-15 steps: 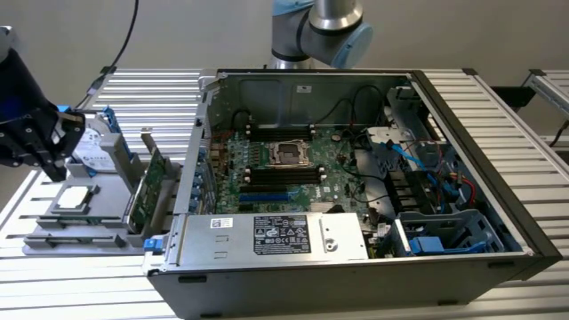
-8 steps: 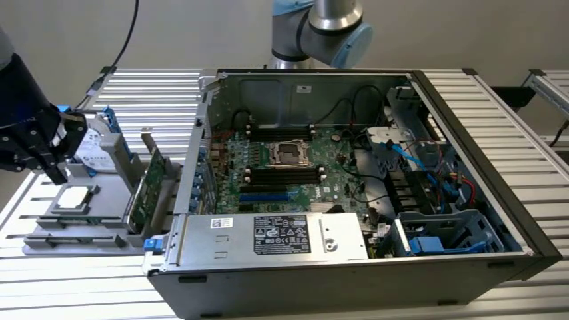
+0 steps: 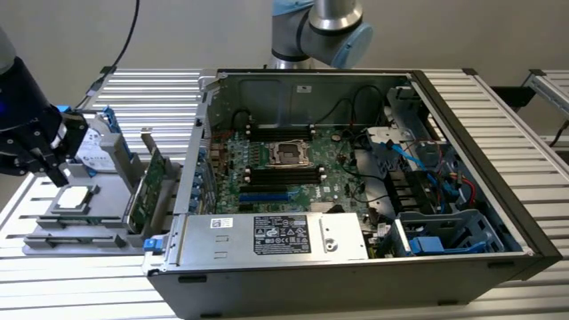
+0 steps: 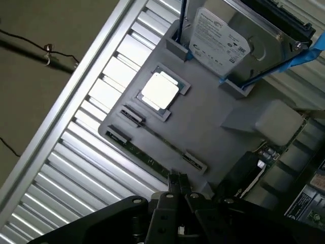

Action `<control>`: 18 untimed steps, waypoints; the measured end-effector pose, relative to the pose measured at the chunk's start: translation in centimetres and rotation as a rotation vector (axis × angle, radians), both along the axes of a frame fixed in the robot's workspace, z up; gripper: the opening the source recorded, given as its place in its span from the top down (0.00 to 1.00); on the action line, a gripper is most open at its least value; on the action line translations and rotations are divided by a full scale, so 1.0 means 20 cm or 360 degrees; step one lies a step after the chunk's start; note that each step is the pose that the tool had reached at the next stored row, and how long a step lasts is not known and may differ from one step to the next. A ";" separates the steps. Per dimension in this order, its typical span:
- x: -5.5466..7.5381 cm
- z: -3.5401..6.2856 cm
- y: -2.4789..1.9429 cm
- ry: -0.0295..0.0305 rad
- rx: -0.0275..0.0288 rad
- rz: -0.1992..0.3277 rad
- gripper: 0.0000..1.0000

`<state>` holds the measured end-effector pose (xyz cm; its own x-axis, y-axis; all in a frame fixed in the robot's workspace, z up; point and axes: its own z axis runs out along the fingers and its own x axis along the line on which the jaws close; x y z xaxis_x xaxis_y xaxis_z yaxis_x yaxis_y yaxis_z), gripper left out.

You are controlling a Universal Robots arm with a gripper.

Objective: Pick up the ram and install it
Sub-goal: 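Pick up the ram and move it above insertion slot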

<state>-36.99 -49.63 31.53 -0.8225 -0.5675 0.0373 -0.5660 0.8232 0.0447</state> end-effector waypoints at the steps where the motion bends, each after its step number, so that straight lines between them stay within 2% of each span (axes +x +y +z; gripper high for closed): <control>1: 0.00 -0.001 0.000 0.00000 -0.00001 0.0030 0.89; 18: 0.00 -0.006 0.000 -0.00002 -0.00001 0.0522 0.89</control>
